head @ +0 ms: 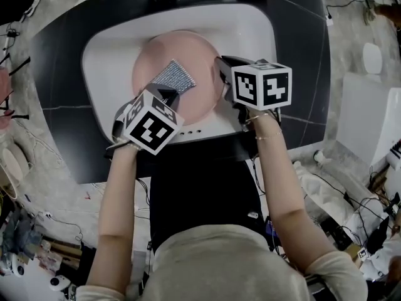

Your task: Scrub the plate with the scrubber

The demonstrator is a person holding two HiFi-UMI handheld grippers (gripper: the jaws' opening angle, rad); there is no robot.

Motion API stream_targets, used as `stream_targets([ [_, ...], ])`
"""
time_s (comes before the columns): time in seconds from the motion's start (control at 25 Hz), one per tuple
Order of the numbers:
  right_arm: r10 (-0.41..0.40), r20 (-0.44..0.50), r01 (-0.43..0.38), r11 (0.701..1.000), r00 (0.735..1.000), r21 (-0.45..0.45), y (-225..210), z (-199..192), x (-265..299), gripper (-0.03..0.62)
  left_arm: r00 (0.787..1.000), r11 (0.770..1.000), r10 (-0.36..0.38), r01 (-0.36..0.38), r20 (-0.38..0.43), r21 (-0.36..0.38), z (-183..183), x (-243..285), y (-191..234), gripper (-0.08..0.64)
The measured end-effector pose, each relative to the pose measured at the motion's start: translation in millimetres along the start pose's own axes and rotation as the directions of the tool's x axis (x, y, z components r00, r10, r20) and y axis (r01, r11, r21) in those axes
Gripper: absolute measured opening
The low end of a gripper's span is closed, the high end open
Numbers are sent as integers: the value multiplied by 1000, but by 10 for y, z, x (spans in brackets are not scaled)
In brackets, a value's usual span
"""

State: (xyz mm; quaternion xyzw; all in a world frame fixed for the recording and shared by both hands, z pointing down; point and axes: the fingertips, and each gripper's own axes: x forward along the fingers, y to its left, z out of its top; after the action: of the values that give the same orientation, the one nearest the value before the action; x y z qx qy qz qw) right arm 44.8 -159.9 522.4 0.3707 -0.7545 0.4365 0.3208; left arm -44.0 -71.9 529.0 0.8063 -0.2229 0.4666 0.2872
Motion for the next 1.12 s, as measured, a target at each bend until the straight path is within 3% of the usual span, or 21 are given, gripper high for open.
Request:
stream_targets([
  [0.4, -8, 1, 8, 1000, 1000, 11, -23, -11, 4, 46, 991, 992, -125, 124, 45, 29, 207, 58, -370, 31],
  [0.68, -8, 4, 8, 1000, 1000, 21, -28, -20, 0, 46, 988, 990, -140, 140, 72, 6, 343, 105, -431, 31],
  [1.12, -6, 9, 6, 1000, 1000, 22, -24, -17, -8, 46, 984, 993, -83, 95, 158, -67, 607, 195, -215, 31],
])
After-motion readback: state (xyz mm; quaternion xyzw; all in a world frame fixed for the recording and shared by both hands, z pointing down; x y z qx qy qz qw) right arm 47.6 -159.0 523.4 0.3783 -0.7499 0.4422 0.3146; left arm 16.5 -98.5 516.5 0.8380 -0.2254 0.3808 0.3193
